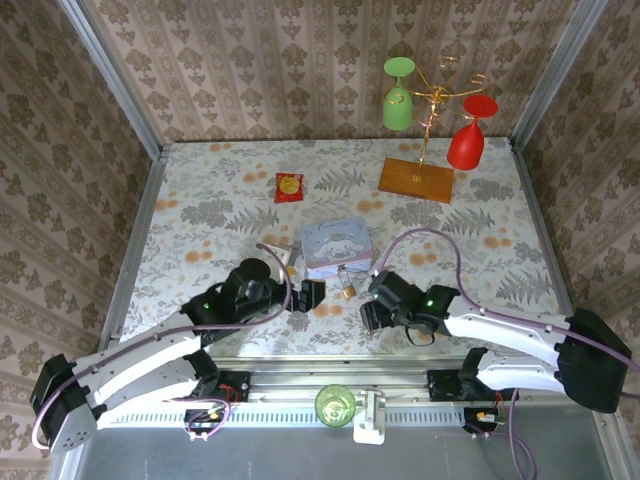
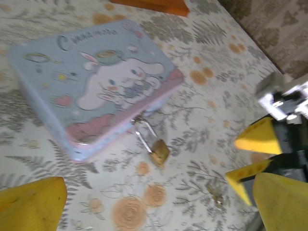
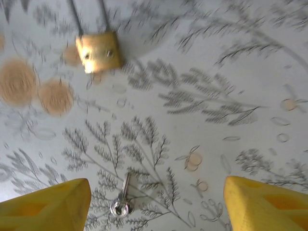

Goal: Unlock a padlock with a key

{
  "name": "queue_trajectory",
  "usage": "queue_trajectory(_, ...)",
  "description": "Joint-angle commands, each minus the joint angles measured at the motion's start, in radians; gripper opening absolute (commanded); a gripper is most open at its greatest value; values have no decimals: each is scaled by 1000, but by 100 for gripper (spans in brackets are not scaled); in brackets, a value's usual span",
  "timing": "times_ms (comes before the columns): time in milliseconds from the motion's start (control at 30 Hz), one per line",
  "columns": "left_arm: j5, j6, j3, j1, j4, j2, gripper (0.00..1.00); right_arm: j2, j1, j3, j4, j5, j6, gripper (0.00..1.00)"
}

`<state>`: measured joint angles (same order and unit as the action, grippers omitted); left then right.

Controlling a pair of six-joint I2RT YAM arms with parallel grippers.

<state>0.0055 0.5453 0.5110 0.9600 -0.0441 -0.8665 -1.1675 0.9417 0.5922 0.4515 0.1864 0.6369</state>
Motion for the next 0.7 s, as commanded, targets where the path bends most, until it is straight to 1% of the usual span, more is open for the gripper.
queue_trajectory(0,-66,69,4,57,55,-27,100,-61,57,37,43,89,91,65)
queue_trajectory(67,-82,74,4,82,74,-43,100,-90,85,41,26,92,104,59)
queue_trajectory(200,-87,80,-2,91,101,-60,100,-118,110,31,2,87,132,54)
queue_trajectory(267,-82,85,-11,91,120,-66,100,-115,119,15,-21,81,147,47)
queue_trajectory(467,-116,134,-59,102,160,-54,100,-115,133,-14,-83,63,174,46)
queue_trajectory(567,-134,151,-84,110,169,-35,100,-143,150,0,-67,76,188,45)
queue_trajectory(667,-150,143,-80,117,138,-14,100,-166,178,13,-37,96,195,43)
